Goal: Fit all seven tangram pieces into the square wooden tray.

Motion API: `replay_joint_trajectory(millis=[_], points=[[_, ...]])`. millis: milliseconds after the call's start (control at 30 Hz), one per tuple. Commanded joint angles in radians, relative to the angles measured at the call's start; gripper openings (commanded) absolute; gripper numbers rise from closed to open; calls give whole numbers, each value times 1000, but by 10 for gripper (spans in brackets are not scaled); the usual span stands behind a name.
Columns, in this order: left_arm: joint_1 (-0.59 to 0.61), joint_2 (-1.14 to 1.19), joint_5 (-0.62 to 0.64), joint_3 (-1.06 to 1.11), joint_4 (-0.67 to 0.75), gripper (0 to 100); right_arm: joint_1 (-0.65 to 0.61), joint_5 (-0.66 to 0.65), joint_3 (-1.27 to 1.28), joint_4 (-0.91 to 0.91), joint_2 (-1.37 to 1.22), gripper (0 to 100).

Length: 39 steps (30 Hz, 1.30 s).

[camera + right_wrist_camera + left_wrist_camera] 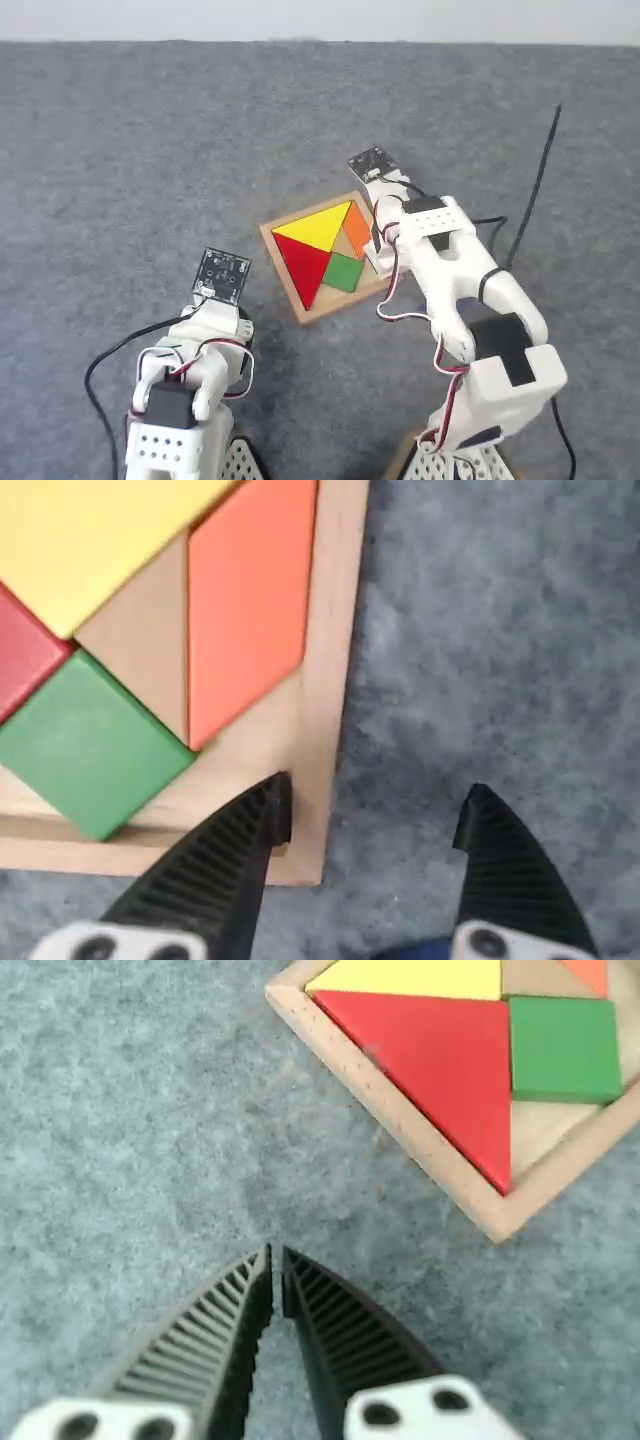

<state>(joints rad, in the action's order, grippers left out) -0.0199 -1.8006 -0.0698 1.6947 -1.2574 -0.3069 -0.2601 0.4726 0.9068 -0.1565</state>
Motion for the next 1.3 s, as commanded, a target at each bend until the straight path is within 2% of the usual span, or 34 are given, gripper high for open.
replay_joint_trajectory(millis=[0, 100, 267, 467, 633, 800, 1000, 1067, 1133, 1267], points=[[3, -15, -2, -10, -3, 19, 33, -11, 34, -2, 159, 262], [3, -15, -2, -10, -3, 19, 35, 26, 107, -1, 343, 261], [3, -15, -2, -10, -3, 19, 107, 32, 206, 81, 570, 260], [3, -15, -2, -10, -3, 19, 174, 11, 212, 211, 519, 260], [3, -15, -2, -10, -3, 19, 165, 218, 204, 229, 358, 260], [3, -15, -2, -10, -3, 19, 148, 565, 198, 203, 257, 259], [3, -15, -2, -10, -3, 19, 147, 773, 204, 209, 234, 259], [3, -15, -2, -10, -3, 19, 145, 824, 207, 211, 232, 259], [3, -15, -2, -10, -3, 19, 147, 816, 207, 203, 232, 255], [3, -15, -2, -10, -3, 19, 145, 758, 206, 171, 232, 160]])
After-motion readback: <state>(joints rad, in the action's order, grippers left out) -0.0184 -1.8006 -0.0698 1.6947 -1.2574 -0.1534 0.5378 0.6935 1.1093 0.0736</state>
